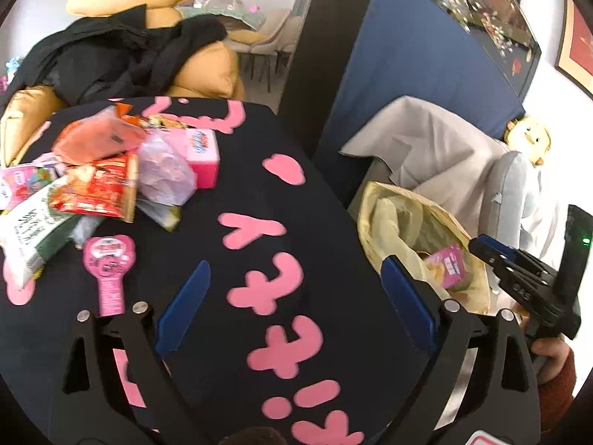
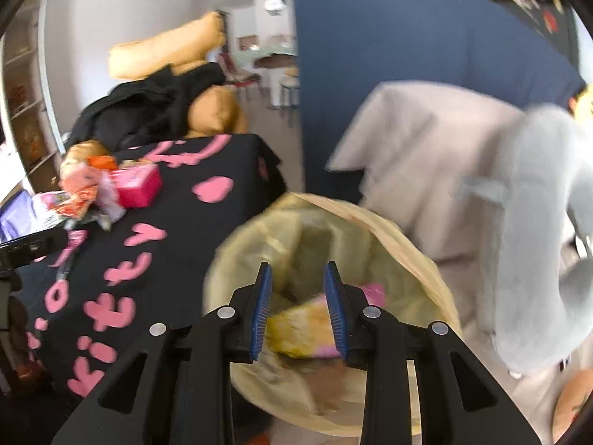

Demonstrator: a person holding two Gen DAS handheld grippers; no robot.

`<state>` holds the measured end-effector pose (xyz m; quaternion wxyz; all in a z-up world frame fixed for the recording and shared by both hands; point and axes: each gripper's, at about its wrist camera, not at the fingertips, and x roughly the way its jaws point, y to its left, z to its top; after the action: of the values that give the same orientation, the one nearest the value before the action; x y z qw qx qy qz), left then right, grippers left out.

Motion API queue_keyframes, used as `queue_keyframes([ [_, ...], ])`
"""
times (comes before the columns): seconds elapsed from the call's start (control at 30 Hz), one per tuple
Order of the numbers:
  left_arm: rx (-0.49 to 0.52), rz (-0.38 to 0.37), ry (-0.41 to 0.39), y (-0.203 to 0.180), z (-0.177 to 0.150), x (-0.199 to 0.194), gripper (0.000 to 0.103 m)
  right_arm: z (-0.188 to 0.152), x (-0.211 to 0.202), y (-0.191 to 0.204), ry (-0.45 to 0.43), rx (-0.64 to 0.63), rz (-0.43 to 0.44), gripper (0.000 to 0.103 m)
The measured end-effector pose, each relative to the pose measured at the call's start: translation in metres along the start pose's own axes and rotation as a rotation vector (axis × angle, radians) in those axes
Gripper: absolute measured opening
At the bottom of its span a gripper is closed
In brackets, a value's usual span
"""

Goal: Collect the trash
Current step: 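Move the right tool back to the table and grasp the pink lollipop card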

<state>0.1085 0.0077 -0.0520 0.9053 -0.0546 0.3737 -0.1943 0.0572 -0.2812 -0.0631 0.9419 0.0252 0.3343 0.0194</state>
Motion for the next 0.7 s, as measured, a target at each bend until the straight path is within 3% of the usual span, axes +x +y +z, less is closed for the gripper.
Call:
queue_keyframes([
  [0.13,-0.040,0.025,-0.021,0.026,-0.001,-0.011,0.089,0.008,0.005,0.040,0.016,-0.064,0.114,0.029],
  [0.27,-0.092,0.073,-0.055,0.060,-0.001,-0.025,0.089,0.008,0.017,0.082,0.021,-0.120,0.158,0.029],
  [0.5,-0.157,0.204,-0.197,0.134,0.005,-0.063,0.094,0.009,0.055,0.133,0.076,-0.124,0.262,0.029],
  [0.6,-0.163,0.229,-0.187,0.159,0.001,-0.068,0.094,0.011,0.080,0.161,0.160,-0.141,0.314,0.029],
  [0.7,-0.193,0.209,-0.125,0.182,-0.012,-0.066,0.094,0.014,0.091,0.190,0.196,-0.186,0.367,0.029],
])
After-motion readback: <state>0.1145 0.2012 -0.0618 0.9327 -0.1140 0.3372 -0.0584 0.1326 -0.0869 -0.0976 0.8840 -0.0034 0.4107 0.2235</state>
